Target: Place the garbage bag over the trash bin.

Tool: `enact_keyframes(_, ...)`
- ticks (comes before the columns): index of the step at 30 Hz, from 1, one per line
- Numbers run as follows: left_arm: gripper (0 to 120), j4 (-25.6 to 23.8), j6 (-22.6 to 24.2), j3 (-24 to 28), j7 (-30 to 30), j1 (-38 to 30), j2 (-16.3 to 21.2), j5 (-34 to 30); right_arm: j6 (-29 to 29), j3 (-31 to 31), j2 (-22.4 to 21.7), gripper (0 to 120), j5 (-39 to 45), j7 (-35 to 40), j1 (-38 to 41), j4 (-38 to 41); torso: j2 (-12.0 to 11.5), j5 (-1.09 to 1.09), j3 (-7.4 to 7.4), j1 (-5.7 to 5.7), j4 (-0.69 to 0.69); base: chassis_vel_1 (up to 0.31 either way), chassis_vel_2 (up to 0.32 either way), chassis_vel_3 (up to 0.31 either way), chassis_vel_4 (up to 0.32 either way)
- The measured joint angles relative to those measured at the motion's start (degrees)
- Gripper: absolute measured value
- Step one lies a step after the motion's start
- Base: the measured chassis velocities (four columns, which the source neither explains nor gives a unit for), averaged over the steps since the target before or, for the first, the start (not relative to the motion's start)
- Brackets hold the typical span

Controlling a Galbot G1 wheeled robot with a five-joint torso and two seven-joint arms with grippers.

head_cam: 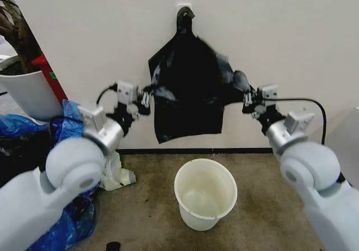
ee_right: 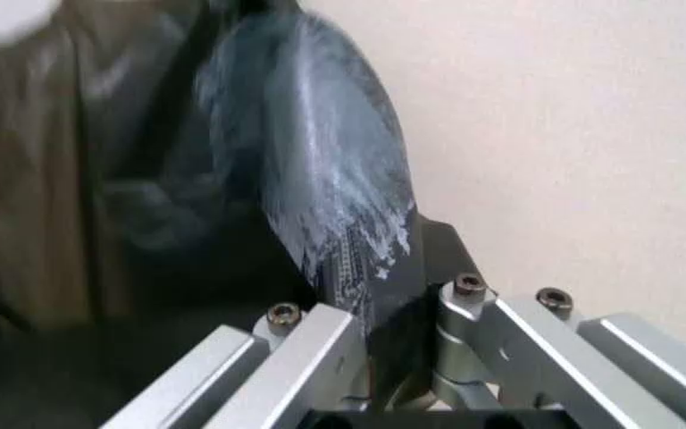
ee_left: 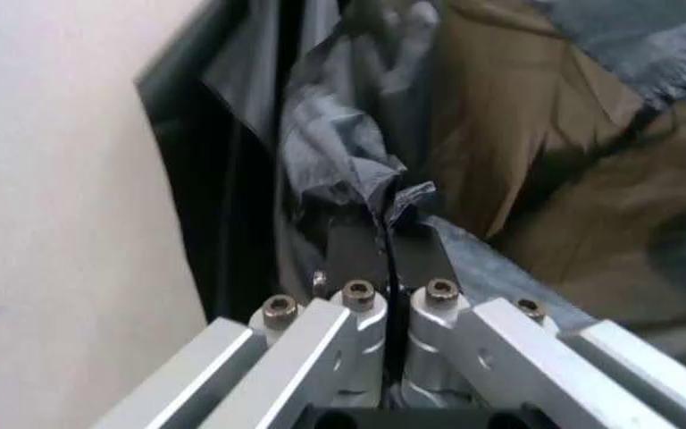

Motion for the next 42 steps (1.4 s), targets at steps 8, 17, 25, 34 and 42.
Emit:
enact_keyframes(8, 0, -2.74, -2.97, -0.16, 3.05, -1.68, 3.08, -3.49, -0.46, 4.66, -4.12, 0, 5.81, 2.9, -2.48, 6.77, 0.0, 0.0, 0.0, 0.0, 0.0, 0.0, 0.0, 0.0, 0.0)
enact_keyframes(17, 0, -5.32, -6.34, -0.91, 5.06, -5.31, 8.19, -11.25, -2.95, 10.58, -5.24, 0, 14.84, 8.23, -10.13, 9.11, 0.0, 0.01, 0.0, 0.0, -0.01, 0.0, 0.0, 0.0, 0.0)
enact_keyframes(25, 0, -5.66, -8.52, -1.15, 6.0, -3.77, 9.07, -15.9, -5.26, 17.29, -7.97, 0, 23.07, 10.25, -10.84, 9.05, 0.0, 0.01, 0.0, 0.0, 0.0, 0.0, 0.0, 0.0, 0.0)
enact_keyframes(34, 0, -4.83, -11.09, -0.64, 10.81, -4.13, 10.51, -20.36, -3.96, 19.82, -10.11, 0, 39.17, 5.23, -11.02, 8.93, 0.0, 0.02, 0.0, 0.0, 0.01, 0.0, 0.0, 0.0, 0.0)
enact_keyframes(42, 0, -2.26, -11.14, 0.79, 18.22, -12.59, 11.28, -28.39, -3.78, 26.54, -14.95, 0, 50.7, 4.71, -9.2, 8.89, 0.0, 0.01, 0.01, 0.0, 0.0, 0.0, 0.0, 0.0, 0.0)
